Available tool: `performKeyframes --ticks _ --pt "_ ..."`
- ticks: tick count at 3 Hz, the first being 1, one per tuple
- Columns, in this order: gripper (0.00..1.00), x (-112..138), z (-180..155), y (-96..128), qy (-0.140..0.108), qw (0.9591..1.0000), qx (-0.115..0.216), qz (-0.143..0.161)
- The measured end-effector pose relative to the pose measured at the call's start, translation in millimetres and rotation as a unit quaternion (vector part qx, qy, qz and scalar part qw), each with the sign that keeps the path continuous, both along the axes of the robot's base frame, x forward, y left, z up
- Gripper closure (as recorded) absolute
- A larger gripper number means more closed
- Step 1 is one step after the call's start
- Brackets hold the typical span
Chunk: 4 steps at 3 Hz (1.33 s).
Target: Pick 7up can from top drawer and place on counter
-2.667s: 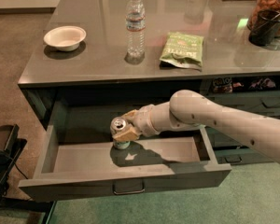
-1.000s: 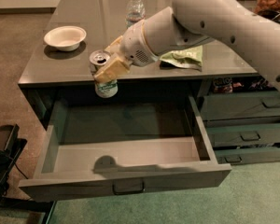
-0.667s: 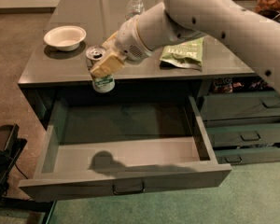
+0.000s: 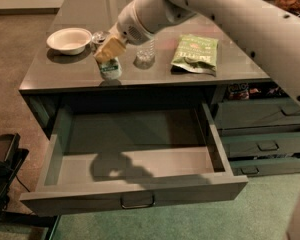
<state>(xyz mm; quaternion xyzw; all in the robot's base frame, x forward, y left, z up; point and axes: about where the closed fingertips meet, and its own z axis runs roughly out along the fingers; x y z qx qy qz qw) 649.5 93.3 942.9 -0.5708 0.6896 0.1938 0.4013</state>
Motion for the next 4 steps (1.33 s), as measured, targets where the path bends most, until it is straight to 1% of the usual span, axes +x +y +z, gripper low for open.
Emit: performKeyframes --ticks 1,2,3,4 --pt "1.0 25.9 1.4 -4.5 0.01 0.9993 0.0 -0.035" --pt "1.0 45.3 -4.1 -13.9 0.022 0.9977 0.004 -0.065" --pt "1.0 57.1 -12.9 -23.0 0.034 0.9955 0.012 -0.088" --pt "1.0 62.6 -25.2 -30.2 0.047 0.9933 0.021 -0.103"
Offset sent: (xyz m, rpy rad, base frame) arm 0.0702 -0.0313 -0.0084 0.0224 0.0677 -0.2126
